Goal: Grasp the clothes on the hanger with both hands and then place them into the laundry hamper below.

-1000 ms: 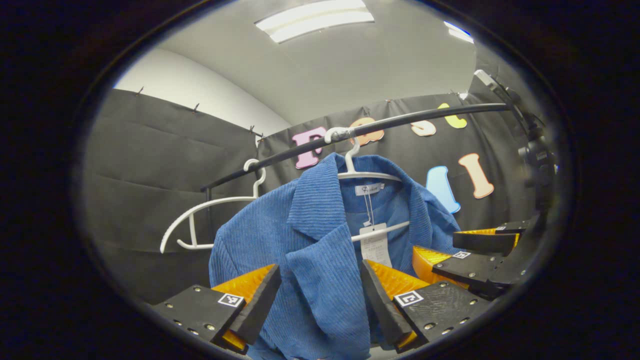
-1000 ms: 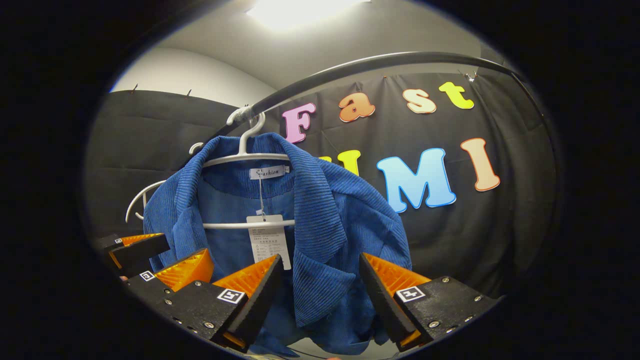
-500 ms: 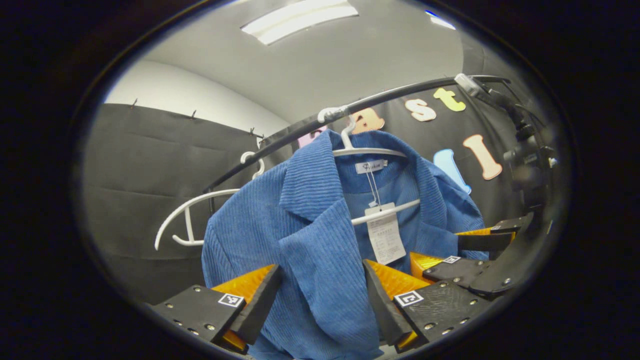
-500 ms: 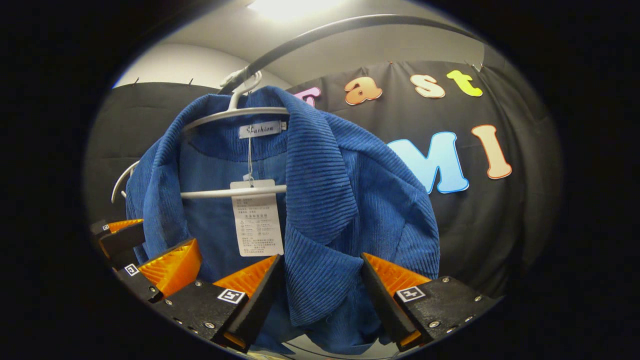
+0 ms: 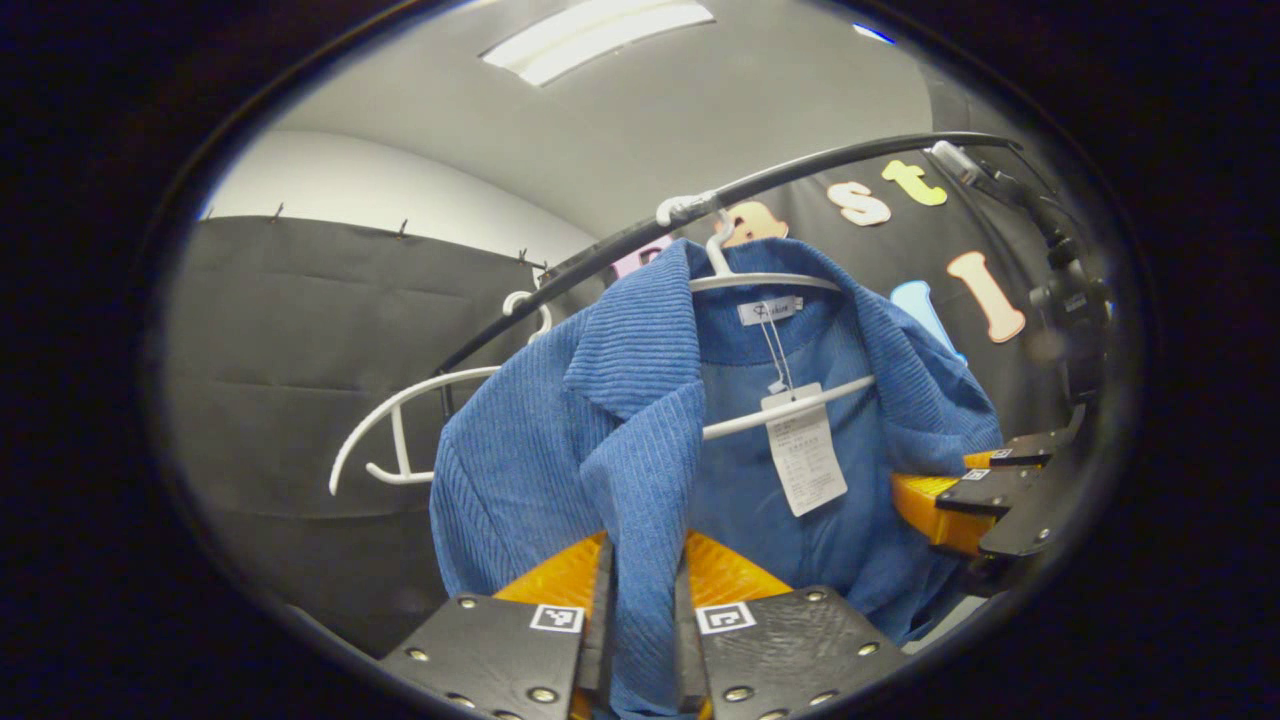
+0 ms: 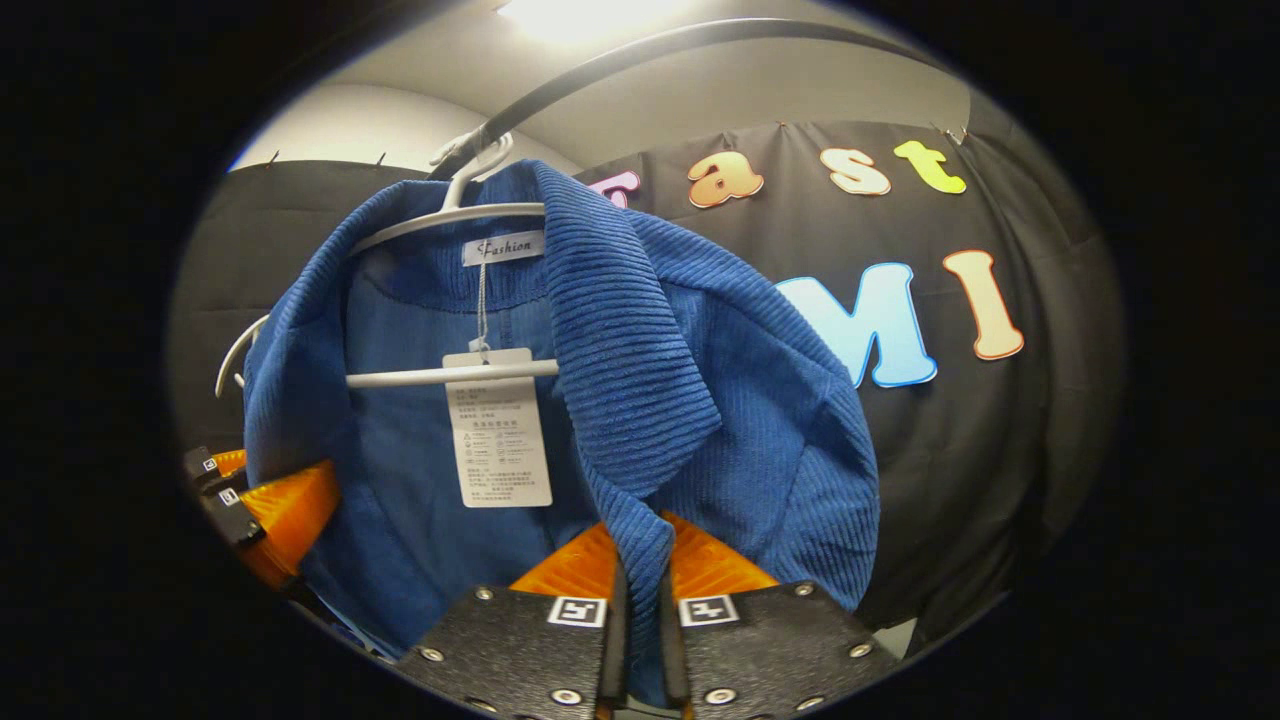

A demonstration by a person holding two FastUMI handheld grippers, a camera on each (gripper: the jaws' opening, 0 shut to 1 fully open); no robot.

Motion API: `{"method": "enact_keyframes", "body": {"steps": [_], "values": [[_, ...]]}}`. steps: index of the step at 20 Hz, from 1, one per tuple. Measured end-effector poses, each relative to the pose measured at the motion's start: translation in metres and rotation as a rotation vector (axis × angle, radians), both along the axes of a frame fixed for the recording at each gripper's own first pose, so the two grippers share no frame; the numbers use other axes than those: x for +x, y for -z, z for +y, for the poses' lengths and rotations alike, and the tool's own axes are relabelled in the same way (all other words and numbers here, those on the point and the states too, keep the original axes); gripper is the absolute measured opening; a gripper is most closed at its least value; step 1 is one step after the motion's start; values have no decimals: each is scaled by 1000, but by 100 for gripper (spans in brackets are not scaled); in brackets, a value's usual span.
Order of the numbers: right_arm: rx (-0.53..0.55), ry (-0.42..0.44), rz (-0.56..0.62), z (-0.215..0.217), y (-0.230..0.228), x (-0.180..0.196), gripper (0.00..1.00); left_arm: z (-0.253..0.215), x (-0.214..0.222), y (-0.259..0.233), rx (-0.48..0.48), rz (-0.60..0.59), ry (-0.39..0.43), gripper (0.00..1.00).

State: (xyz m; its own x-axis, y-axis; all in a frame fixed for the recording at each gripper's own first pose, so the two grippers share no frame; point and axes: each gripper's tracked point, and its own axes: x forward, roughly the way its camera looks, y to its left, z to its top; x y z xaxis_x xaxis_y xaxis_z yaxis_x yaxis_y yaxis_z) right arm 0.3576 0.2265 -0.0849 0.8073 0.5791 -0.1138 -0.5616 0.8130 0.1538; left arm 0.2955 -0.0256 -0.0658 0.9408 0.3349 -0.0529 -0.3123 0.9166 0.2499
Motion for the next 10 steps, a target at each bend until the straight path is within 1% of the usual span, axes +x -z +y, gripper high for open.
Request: {"method": "enact_keyframes", "body": {"steps": [1, 2, 3, 5, 6, 7, 10], "values": [[6, -31, -9, 4, -3, -4, 6, -9, 2, 4, -24, 23, 46, 22], [1, -45, -26, 7, -6, -8, 5, -13, 0, 1, -33, 20, 63, 21], [-12, -40, -50, 4, -10, -9, 4, -14, 0, -3, -28, 10, 76, 20], [-23, -27, -91, -2, -19, -9, 4, -17, -5, -11, -27, 0, 87, 5], [-22, -21, -114, -3, -25, -11, 2, -21, -7, -13, -27, -3, 106, 3], [-19, -11, -140, -7, -32, -11, 4, -22, -9, -17, -23, -9, 117, 1], [3, 16, -198, -16, -55, -15, 4, -20, -19, -31, -15, -17, 110, 1]]}}
